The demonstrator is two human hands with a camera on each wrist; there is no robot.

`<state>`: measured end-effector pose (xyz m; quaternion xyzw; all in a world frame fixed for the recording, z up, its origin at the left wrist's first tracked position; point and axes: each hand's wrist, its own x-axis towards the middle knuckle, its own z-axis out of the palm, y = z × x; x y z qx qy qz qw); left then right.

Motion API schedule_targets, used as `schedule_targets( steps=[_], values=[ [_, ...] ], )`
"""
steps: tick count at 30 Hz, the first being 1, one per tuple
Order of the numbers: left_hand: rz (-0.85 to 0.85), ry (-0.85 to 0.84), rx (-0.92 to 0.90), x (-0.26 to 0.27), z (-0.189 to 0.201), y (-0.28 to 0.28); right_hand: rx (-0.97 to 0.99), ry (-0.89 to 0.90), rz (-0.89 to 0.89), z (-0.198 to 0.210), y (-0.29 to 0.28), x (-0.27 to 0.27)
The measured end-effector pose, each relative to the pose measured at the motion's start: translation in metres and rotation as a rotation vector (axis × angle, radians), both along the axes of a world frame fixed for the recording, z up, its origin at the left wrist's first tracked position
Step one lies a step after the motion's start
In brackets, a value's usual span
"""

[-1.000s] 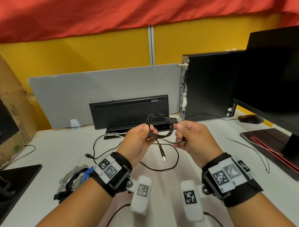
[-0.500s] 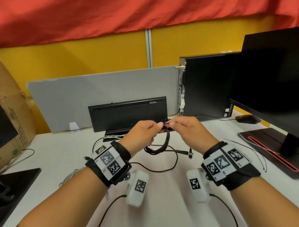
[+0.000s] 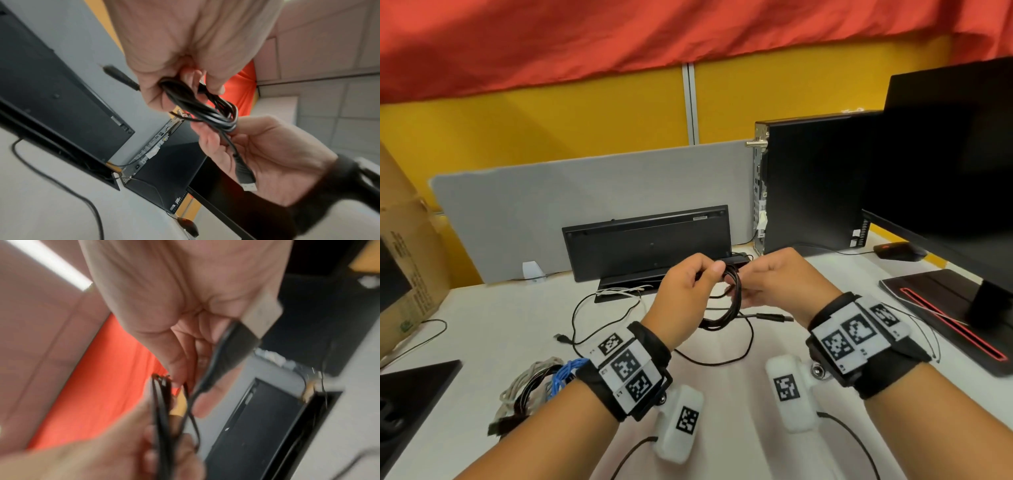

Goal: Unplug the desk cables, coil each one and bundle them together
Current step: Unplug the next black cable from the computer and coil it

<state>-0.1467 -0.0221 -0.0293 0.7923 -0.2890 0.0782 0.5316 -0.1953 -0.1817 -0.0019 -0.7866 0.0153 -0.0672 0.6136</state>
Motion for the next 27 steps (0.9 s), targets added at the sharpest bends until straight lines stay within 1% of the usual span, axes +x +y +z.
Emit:
schedule_targets(
  steps=[1,2,3,7,9,11,15,16,17,19,21,23,25,27],
  values=[
    [0.032,-0.006,-0.019,0.002,0.000,0.001,0.158,0.034,0.037,0.002,0.002,-0.003],
    [0.056,-0.004,-0.039,0.003,-0.001,0.001,0.266,0.060,0.066,0.004,0.004,-0.006],
    [0.071,0.005,-0.057,0.004,-0.003,0.002,0.313,0.078,0.085,0.006,0.007,-0.009],
    [0.086,0.061,-0.080,0.003,-0.010,-0.003,0.245,0.100,0.078,0.010,0.015,-0.011],
    [0.089,0.068,-0.088,0.003,-0.012,-0.005,0.250,0.110,0.041,0.008,0.020,-0.010],
    [0.083,0.051,-0.083,0.002,-0.011,-0.005,0.275,0.125,0.049,0.008,0.023,-0.009],
    [-0.060,-0.003,-0.120,-0.002,-0.003,-0.004,0.394,0.138,0.125,0.011,0.023,-0.008],
    [-0.095,-0.020,-0.118,-0.002,-0.001,-0.003,0.380,0.124,0.136,0.012,0.023,-0.009],
    [-0.116,-0.033,-0.110,-0.003,0.000,-0.003,0.327,0.107,0.151,0.012,0.023,-0.009],
    [-0.112,-0.033,-0.101,-0.002,0.001,-0.003,0.120,0.089,0.163,0.011,0.022,-0.007],
    [-0.060,-0.010,-0.146,-0.001,-0.002,-0.004,-0.131,0.085,0.119,0.007,0.022,-0.005],
    [0.014,0.026,-0.205,0.001,-0.006,-0.004,-0.377,0.032,0.087,0.005,0.026,-0.005],
    [0.102,0.060,-0.237,0.003,-0.009,-0.005,-0.587,-0.054,0.017,0.002,0.029,-0.006],
    [0.171,0.081,-0.260,0.007,-0.012,-0.004,-0.791,-0.132,-0.115,0.001,0.031,-0.006]
  ],
)
